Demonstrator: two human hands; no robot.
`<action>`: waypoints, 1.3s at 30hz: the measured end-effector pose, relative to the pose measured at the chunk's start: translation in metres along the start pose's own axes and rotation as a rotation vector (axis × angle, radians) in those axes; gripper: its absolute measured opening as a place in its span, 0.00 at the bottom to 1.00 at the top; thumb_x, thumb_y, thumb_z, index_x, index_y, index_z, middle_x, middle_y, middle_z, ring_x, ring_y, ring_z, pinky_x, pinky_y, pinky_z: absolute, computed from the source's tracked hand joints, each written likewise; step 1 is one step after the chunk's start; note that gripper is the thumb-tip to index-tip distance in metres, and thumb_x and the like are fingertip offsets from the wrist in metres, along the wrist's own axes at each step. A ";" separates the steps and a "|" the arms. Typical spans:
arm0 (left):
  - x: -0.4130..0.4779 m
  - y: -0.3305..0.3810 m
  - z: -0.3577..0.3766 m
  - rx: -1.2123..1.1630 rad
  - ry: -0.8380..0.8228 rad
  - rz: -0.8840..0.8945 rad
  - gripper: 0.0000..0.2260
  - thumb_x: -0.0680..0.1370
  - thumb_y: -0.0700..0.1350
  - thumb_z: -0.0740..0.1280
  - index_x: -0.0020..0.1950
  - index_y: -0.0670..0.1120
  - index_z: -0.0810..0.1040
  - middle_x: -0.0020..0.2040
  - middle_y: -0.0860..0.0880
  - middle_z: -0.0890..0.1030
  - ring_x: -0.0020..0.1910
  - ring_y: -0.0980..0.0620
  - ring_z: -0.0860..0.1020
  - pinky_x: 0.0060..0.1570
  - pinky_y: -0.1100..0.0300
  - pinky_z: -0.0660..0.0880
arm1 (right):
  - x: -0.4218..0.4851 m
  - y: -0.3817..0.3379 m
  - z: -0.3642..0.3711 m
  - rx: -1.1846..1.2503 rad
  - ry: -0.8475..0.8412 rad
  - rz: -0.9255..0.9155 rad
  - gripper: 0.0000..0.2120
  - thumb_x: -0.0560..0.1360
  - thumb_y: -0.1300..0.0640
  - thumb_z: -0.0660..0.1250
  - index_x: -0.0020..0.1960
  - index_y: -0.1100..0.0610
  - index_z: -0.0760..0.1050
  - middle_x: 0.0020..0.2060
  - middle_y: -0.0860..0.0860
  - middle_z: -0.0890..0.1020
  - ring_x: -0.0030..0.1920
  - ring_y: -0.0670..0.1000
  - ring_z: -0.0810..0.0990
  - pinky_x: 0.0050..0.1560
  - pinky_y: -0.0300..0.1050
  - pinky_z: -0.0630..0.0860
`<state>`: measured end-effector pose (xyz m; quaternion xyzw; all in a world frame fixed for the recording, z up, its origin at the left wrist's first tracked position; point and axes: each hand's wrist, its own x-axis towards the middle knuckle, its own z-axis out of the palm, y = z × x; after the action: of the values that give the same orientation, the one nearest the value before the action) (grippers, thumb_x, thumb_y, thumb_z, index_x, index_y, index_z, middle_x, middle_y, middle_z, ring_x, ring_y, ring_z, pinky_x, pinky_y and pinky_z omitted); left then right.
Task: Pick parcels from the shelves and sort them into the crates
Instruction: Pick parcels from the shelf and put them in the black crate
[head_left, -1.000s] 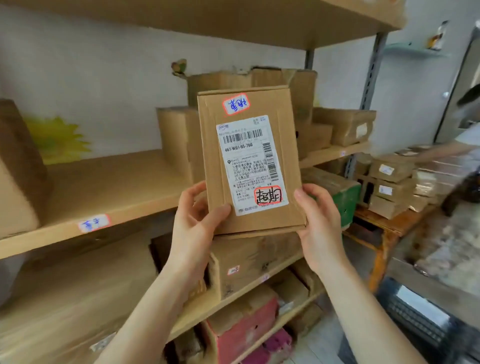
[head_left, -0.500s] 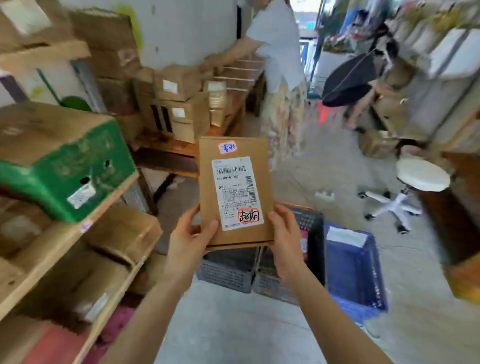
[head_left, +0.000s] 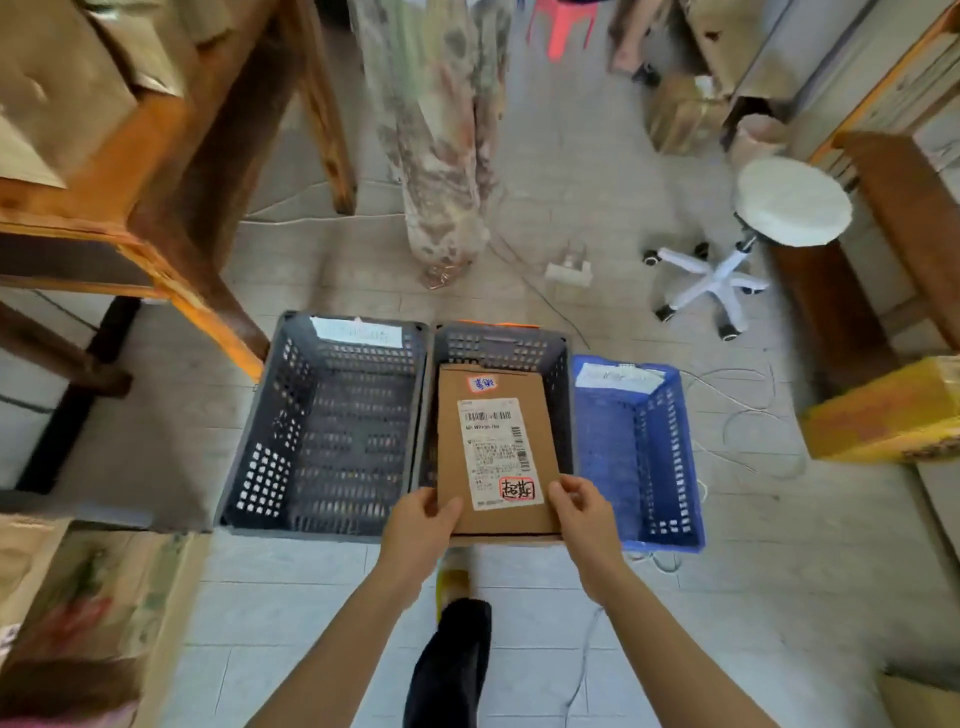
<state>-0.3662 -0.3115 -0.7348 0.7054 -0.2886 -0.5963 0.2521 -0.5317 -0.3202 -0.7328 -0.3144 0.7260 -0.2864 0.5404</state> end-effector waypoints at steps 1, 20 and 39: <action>0.027 -0.006 0.007 0.049 -0.001 -0.020 0.11 0.79 0.42 0.62 0.59 0.40 0.75 0.51 0.46 0.80 0.45 0.50 0.76 0.43 0.60 0.74 | 0.026 0.008 0.004 -0.048 -0.003 0.025 0.06 0.78 0.57 0.61 0.55 0.56 0.71 0.41 0.46 0.76 0.42 0.43 0.76 0.40 0.34 0.71; 0.450 -0.258 0.112 0.658 0.042 -0.401 0.15 0.79 0.41 0.60 0.62 0.33 0.72 0.62 0.35 0.76 0.61 0.39 0.74 0.55 0.55 0.70 | 0.433 0.327 0.144 -0.498 -0.152 0.388 0.10 0.74 0.64 0.66 0.53 0.62 0.81 0.51 0.57 0.84 0.52 0.55 0.81 0.51 0.41 0.75; 0.280 -0.067 0.047 0.087 0.227 -0.292 0.13 0.79 0.44 0.61 0.60 0.39 0.74 0.61 0.41 0.77 0.61 0.44 0.75 0.50 0.63 0.68 | 0.315 0.081 0.115 -0.523 -0.331 0.158 0.09 0.74 0.60 0.66 0.51 0.63 0.79 0.46 0.56 0.82 0.44 0.53 0.78 0.42 0.41 0.73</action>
<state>-0.3714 -0.4630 -0.9844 0.8129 -0.1782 -0.5300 0.1631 -0.5013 -0.5187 -1.0138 -0.4278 0.6995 0.0077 0.5724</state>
